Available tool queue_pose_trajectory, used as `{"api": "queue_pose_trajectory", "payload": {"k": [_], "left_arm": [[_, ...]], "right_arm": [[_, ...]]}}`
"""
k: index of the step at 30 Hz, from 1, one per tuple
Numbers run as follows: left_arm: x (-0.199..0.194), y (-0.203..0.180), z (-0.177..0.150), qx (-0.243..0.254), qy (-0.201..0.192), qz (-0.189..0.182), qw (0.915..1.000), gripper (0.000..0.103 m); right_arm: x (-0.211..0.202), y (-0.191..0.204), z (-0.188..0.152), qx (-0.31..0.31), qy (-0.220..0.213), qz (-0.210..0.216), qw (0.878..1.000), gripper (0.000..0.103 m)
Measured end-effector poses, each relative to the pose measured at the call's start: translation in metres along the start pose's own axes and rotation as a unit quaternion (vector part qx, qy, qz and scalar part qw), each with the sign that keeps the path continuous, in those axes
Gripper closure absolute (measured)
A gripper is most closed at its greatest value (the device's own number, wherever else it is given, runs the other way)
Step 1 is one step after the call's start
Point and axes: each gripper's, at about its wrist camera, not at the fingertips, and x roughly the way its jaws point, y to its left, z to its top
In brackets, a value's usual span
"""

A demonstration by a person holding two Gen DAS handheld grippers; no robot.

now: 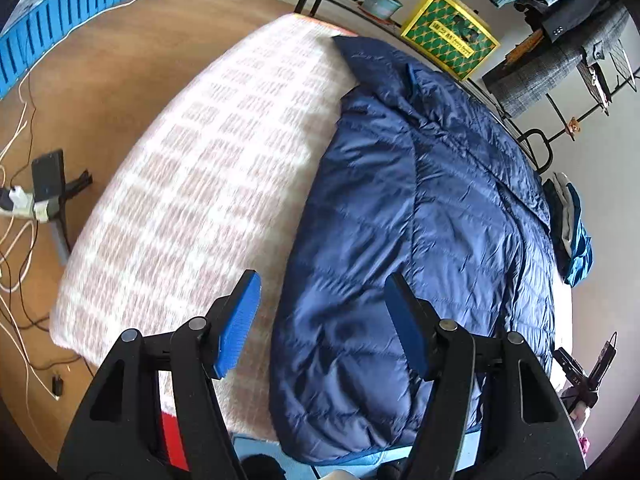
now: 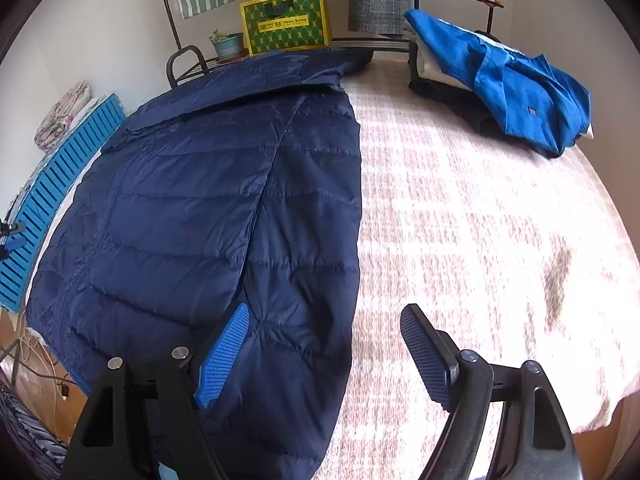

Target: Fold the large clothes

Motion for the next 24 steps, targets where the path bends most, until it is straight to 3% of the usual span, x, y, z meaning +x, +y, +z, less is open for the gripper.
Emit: {"api": "queue_pose_trajectory", "payload": {"k": [8, 16, 20, 21, 22, 24], "left_arm": [[0.022, 0.045, -0.036, -0.079, 0.047, -0.052, 0.9944, 0.037], [0.028, 0.036, -0.049, -0.069, 0.067, -0.089, 0.9914, 0.038], [0.028, 0.027, -0.053, -0.049, 0.061, -0.082, 0.9936, 0.039], [0.029, 0.026, -0.053, -0.047, 0.061, -0.084, 0.9935, 0.047], [0.03, 0.025, -0.054, -0.048, 0.068, -0.09, 0.9925, 0.062], [0.033, 0.024, -0.056, -0.052, 0.069, -0.089, 0.9923, 0.076]], "right_arm": [[-0.002, -0.012, -0.018, 0.043, 0.024, 0.044, 0.998, 0.023], [0.003, -0.02, -0.029, 0.087, 0.044, 0.093, 0.991, 0.022], [0.007, -0.018, -0.028, 0.092, 0.047, 0.107, 0.989, 0.021], [0.007, -0.018, -0.028, 0.092, 0.047, 0.107, 0.989, 0.021], [0.007, -0.017, -0.027, 0.091, 0.046, 0.111, 0.989, 0.022], [0.009, -0.015, -0.027, 0.092, 0.049, 0.129, 0.986, 0.033]]}}
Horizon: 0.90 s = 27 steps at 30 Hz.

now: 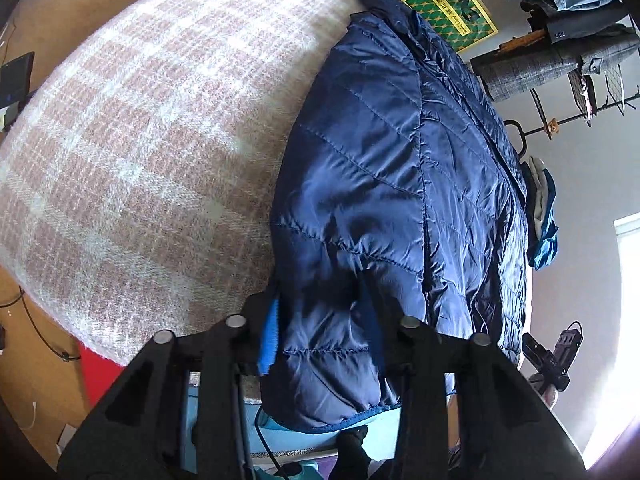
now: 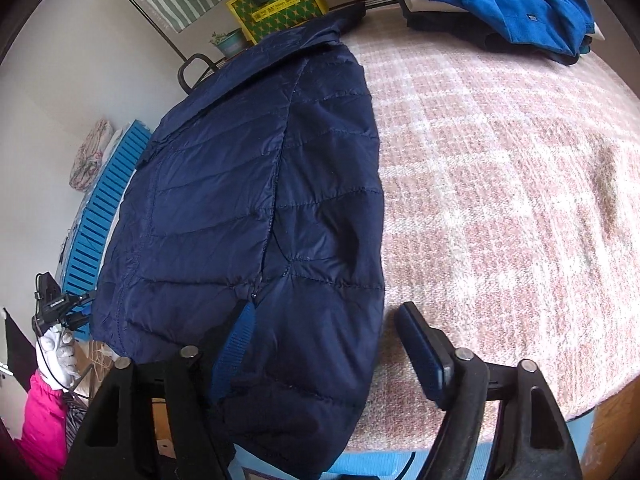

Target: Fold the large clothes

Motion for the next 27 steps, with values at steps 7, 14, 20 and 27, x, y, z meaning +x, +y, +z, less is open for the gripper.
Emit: {"api": "queue_pose_trajectory", "payload": {"k": [7, 14, 20, 27], "left_arm": [[-0.017, -0.025, -0.004, 0.036, -0.038, -0.009, 0.9986, 0.099], [-0.063, -0.038, 0.0, 0.027, -0.093, -0.051, 0.994, 0.101], [-0.092, -0.071, 0.021, 0.048, -0.113, -0.053, 0.991, 0.101], [-0.135, -0.129, 0.063, 0.077, -0.164, -0.061, 0.9815, 0.101]], "right_arm": [[0.003, 0.005, 0.001, 0.009, 0.006, 0.04, 0.999, 0.093], [-0.037, 0.019, 0.007, 0.007, -0.057, 0.077, 0.995, 0.099], [-0.07, 0.034, 0.027, 0.01, -0.104, 0.112, 0.988, 0.099], [-0.101, 0.058, 0.073, -0.014, -0.15, 0.122, 0.981, 0.1]]}}
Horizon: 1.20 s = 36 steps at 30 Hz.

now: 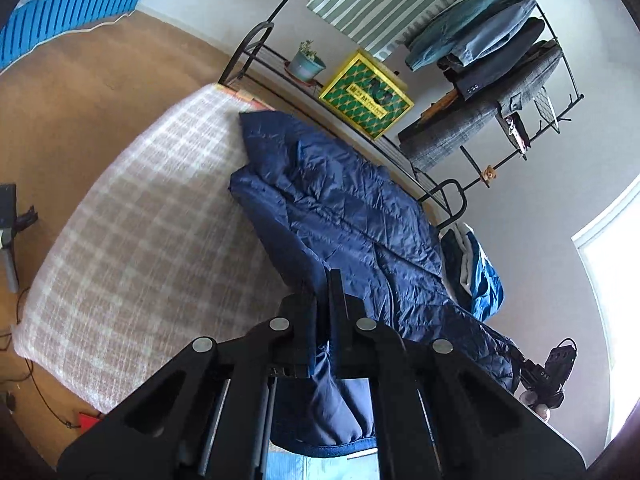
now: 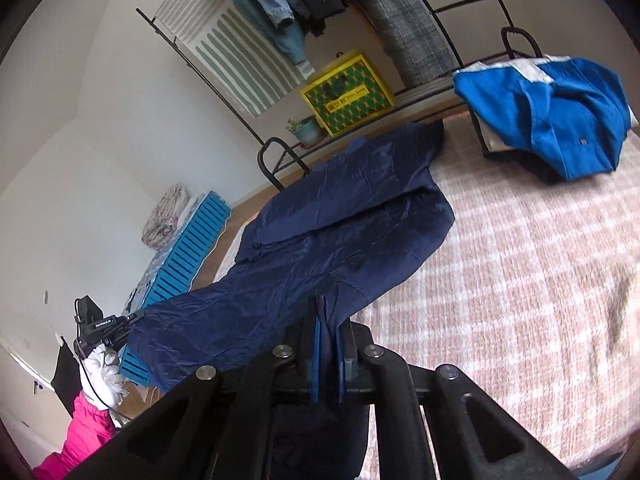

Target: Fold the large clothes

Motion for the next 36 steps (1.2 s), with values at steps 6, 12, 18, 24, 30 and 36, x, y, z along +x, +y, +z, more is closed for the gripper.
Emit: {"api": "queue_pose_trajectory", "payload": {"k": [6, 12, 18, 24, 30, 36], "left_arm": [[0.017, -0.027, 0.045, 0.018, -0.019, -0.008, 0.9996, 0.101], [0.075, -0.035, 0.095, 0.024, -0.012, -0.015, 0.9995, 0.101], [0.154, -0.034, 0.153, 0.028, -0.018, 0.008, 0.9994, 0.101], [0.251, 0.005, 0.186, 0.005, 0.001, 0.049, 0.9988, 0.101], [0.34, 0.05, 0.187, -0.009, 0.034, 0.096, 0.9948, 0.101], [0.363, 0.069, 0.185, -0.004, 0.049, 0.074, 0.9961, 0.095]], "right_arm": [[0.006, -0.004, 0.041, 0.006, -0.024, -0.007, 1.0, 0.1], [0.042, -0.015, 0.092, 0.017, -0.03, -0.027, 0.999, 0.1], [0.11, -0.032, 0.152, 0.015, -0.02, -0.071, 0.997, 0.1], [0.193, -0.073, 0.197, 0.033, 0.004, -0.127, 0.991, 0.1], [0.275, -0.112, 0.208, 0.027, 0.052, -0.199, 0.978, 0.1], [0.287, -0.134, 0.203, 0.013, 0.072, -0.17, 0.983, 0.094]]}}
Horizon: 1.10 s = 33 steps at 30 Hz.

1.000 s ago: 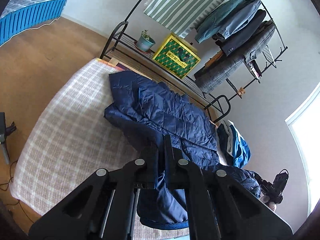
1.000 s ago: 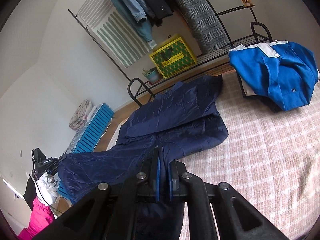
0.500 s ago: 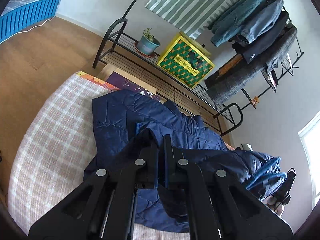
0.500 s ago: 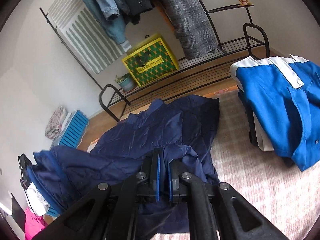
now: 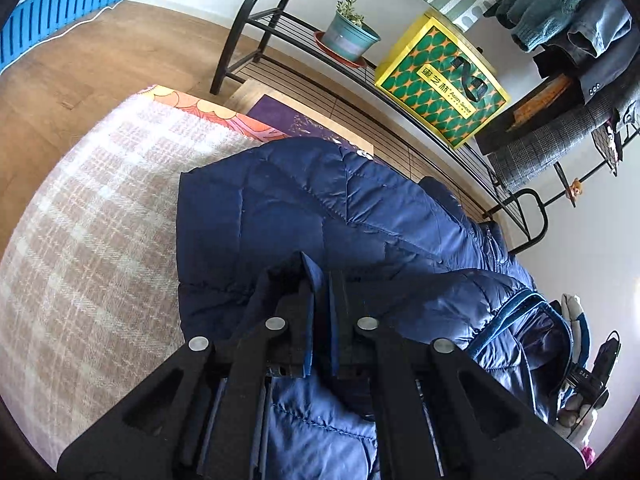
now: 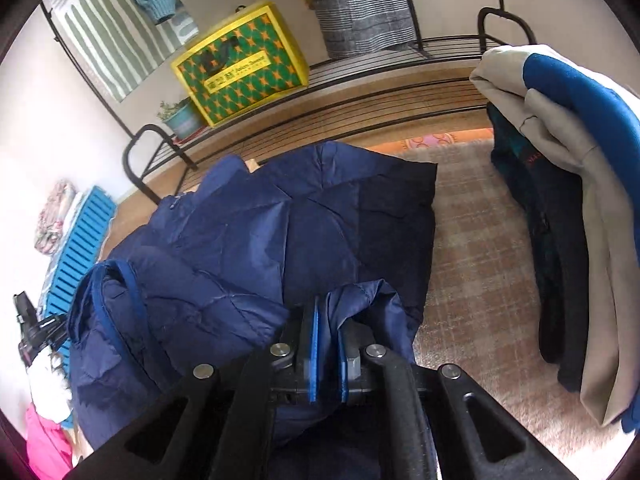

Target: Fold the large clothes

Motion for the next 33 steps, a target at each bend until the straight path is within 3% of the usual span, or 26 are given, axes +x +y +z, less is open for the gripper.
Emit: {"api": "queue_pose_trajectory", "payload": {"k": [2, 4, 6, 8, 9, 11, 16, 21, 24, 26, 28, 31, 33], "left_arm": [[-0.006, 0.005, 0.006, -0.007, 0.001, -0.022, 0.9997, 0.084], [-0.021, 0.012, 0.014, -0.016, -0.016, -0.049, 0.9985, 0.062], [-0.042, 0.018, 0.022, -0.015, -0.051, -0.053, 0.9972, 0.054], [-0.058, 0.022, 0.028, 0.006, -0.068, -0.048, 0.9966, 0.054], [-0.061, 0.023, 0.03, 0.021, -0.068, -0.039, 0.9967, 0.054], [-0.058, 0.019, 0.029, 0.067, -0.053, -0.009, 0.9963, 0.054], [-0.026, 0.002, 0.018, 0.148, 0.008, 0.019, 0.9887, 0.054], [0.003, -0.001, 0.015, 0.136, 0.033, 0.032, 0.9896, 0.054], [0.01, -0.006, 0.012, 0.146, 0.038, 0.036, 0.9879, 0.054], [0.013, -0.01, 0.009, 0.155, 0.039, 0.043, 0.9862, 0.065], [0.015, -0.015, 0.006, 0.165, 0.041, 0.055, 0.9839, 0.09], [0.013, -0.027, 0.001, 0.196, 0.029, 0.073, 0.9775, 0.101], [0.009, -0.034, -0.002, 0.213, 0.016, 0.087, 0.9731, 0.102]], "right_arm": [[-0.006, -0.009, 0.002, -0.001, 0.003, 0.015, 1.0, 0.075], [-0.015, -0.015, 0.001, -0.007, -0.004, 0.03, 1.0, 0.07], [-0.027, -0.018, -0.001, -0.015, -0.022, 0.034, 0.999, 0.061], [-0.044, -0.022, -0.004, -0.034, -0.056, 0.024, 0.998, 0.042], [-0.05, -0.021, -0.005, -0.048, -0.067, 0.016, 0.996, 0.04], [-0.052, -0.022, -0.007, -0.076, -0.07, 0.006, 0.995, 0.04], [-0.027, -0.009, -0.003, -0.119, -0.05, -0.034, 0.991, 0.037], [0.003, -0.003, 0.008, -0.137, -0.026, -0.064, 0.988, 0.033], [0.01, -0.004, 0.01, -0.133, -0.005, -0.052, 0.99, 0.043], [0.012, -0.005, 0.008, -0.14, 0.0, -0.039, 0.989, 0.062], [0.014, -0.003, 0.004, -0.152, 0.003, -0.04, 0.988, 0.075], [0.012, 0.003, -0.002, -0.17, -0.005, -0.052, 0.984, 0.098], [0.008, 0.008, -0.004, -0.178, -0.015, -0.056, 0.982, 0.102]]}}
